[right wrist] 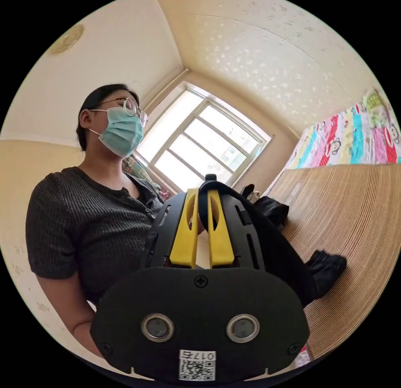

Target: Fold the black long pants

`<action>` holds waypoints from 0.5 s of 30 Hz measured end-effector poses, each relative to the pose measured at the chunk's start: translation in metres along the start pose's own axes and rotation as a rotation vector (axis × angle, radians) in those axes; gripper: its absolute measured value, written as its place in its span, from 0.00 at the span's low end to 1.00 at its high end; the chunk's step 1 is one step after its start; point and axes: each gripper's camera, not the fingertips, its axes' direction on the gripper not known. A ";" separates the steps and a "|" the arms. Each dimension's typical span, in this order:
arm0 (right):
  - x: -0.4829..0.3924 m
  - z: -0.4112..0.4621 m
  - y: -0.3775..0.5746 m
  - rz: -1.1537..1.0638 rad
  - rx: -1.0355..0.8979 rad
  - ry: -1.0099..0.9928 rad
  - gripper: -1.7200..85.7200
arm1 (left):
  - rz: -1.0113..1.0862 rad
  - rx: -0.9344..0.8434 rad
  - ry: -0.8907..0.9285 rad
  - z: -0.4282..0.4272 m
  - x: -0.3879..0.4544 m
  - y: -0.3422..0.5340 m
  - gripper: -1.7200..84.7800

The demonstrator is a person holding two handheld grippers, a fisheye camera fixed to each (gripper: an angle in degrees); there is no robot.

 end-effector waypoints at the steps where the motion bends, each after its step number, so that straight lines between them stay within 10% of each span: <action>1: -0.018 0.002 -0.016 -0.053 0.005 0.002 0.04 | 0.033 0.018 -0.015 -0.001 0.015 -0.017 0.07; 15: 0.131 0.040 -0.106 0.043 -0.120 0.428 0.03 | -0.272 -0.097 -0.460 -0.005 -0.142 -0.078 0.07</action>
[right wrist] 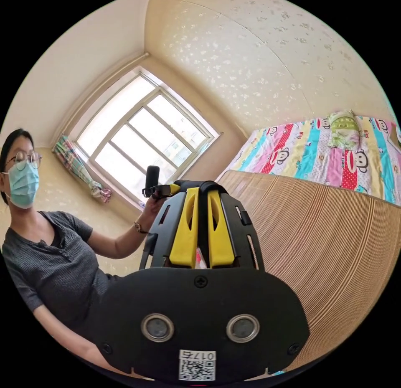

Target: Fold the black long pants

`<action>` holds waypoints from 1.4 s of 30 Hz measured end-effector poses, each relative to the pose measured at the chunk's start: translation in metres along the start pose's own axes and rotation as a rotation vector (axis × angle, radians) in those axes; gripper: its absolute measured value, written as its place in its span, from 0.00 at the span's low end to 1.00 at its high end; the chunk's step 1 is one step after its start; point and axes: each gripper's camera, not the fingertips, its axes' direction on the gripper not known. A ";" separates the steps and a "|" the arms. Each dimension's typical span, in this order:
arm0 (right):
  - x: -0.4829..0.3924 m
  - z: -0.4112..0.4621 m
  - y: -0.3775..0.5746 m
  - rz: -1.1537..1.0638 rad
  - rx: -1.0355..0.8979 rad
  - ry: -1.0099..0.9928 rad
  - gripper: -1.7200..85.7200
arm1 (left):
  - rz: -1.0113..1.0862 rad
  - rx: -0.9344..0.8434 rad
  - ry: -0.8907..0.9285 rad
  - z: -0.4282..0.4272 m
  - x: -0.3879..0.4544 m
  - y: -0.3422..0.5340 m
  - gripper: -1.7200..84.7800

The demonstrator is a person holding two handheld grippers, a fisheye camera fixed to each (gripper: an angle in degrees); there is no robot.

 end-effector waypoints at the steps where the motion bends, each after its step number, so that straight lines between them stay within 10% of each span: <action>1: 0.010 0.013 0.006 -0.022 -0.027 0.037 0.04 | -0.017 -0.045 -0.055 0.013 -0.015 0.011 0.07; 10: 0.135 0.118 0.252 0.463 -0.496 0.189 0.08 | -0.599 -0.474 -0.028 0.155 -0.144 0.261 0.10; 16: 0.200 0.083 0.374 0.945 -0.418 0.105 0.15 | -0.768 -0.336 0.058 0.137 -0.198 0.298 0.17; 32: 0.315 0.108 0.311 0.983 -0.276 -0.039 0.17 | -0.726 -0.468 0.094 0.187 -0.282 0.246 0.16; 42: 0.135 0.151 0.268 0.691 -0.317 -0.449 0.11 | -0.515 -0.306 -0.089 -0.084 -0.166 0.232 0.13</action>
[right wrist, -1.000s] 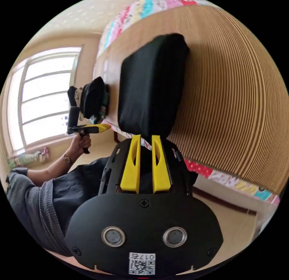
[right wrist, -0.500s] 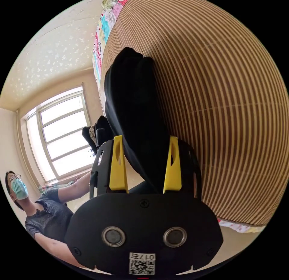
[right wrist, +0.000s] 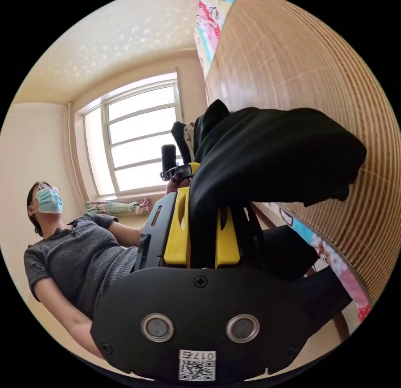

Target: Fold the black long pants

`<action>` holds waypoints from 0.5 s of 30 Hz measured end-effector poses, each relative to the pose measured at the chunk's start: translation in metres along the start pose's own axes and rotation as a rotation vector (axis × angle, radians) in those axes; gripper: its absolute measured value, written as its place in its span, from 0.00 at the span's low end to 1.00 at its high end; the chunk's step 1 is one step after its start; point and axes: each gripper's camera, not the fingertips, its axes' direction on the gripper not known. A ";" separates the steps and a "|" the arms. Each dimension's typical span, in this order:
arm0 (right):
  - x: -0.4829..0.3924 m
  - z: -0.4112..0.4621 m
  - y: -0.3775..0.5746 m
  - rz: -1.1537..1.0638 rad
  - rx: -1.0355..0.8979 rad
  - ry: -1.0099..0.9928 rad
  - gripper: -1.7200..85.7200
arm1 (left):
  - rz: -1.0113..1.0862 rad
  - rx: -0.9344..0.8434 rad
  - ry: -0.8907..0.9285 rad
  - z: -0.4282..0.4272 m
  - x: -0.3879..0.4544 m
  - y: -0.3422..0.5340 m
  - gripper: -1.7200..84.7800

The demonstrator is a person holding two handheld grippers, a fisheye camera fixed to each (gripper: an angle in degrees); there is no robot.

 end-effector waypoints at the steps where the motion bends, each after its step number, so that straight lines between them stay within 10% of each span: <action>1: -0.031 0.024 -0.007 -0.052 -0.011 0.009 0.11 | 0.007 0.060 -0.029 -0.044 0.005 0.015 0.13; 9: -0.182 0.196 -0.086 -0.239 -0.037 -0.004 0.13 | -0.177 0.486 -0.446 -0.282 0.014 0.078 0.16; 15: -0.160 0.313 -0.118 -0.114 -0.436 0.543 0.08 | -0.520 0.759 -0.453 -0.303 -0.042 0.143 0.15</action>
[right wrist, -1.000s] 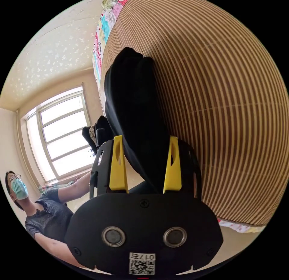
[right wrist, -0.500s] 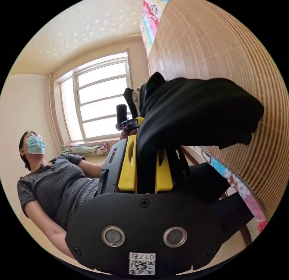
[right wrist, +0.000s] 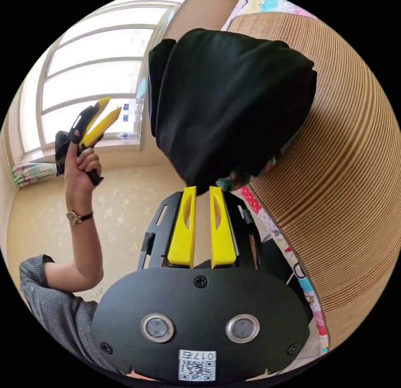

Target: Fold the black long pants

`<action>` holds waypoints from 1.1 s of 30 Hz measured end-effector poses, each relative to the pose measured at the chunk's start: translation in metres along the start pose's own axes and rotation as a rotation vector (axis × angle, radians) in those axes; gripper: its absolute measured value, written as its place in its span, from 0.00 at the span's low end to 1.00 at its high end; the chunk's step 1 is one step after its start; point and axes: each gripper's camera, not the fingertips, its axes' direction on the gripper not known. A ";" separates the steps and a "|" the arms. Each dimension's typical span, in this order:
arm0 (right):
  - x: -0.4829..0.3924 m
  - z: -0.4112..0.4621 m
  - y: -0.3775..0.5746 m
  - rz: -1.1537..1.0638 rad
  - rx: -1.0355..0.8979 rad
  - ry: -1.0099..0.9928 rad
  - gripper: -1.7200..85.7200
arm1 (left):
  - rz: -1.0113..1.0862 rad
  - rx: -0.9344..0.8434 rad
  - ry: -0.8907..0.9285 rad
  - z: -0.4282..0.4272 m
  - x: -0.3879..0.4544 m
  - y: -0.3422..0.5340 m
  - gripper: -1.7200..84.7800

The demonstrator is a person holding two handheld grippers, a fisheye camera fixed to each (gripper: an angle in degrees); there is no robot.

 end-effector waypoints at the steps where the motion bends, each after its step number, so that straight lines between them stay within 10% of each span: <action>1: 0.010 0.001 0.012 0.025 -0.014 -0.004 0.06 | 0.001 -0.031 0.006 0.016 -0.002 0.012 0.15; 6: 0.110 -0.051 0.094 0.250 -0.016 -0.115 0.03 | 0.156 -0.326 0.057 0.122 0.037 0.075 0.12; 12: 0.216 -0.165 0.322 1.000 -0.128 0.284 0.02 | 0.585 -0.649 0.166 0.219 0.186 0.170 0.08; 20: 0.135 -0.214 0.514 1.267 0.353 0.016 0.02 | 1.274 -0.975 -0.295 0.361 0.298 0.317 0.04; 23: 0.109 -0.191 0.537 1.257 0.484 -0.131 0.02 | 1.043 -1.400 -0.462 0.443 0.221 0.362 0.01; 25: 0.099 -0.172 0.553 1.288 0.492 -0.195 0.02 | 0.507 -1.575 -0.518 0.456 0.137 0.368 0.01; 28: 0.086 -0.150 0.586 1.348 0.488 -0.308 0.02 | -0.205 -1.418 -0.159 0.426 0.068 0.373 0.01; 33: 0.060 -0.137 0.654 1.443 0.601 -0.403 0.03 | -0.632 -1.120 0.301 0.396 0.040 0.408 0.01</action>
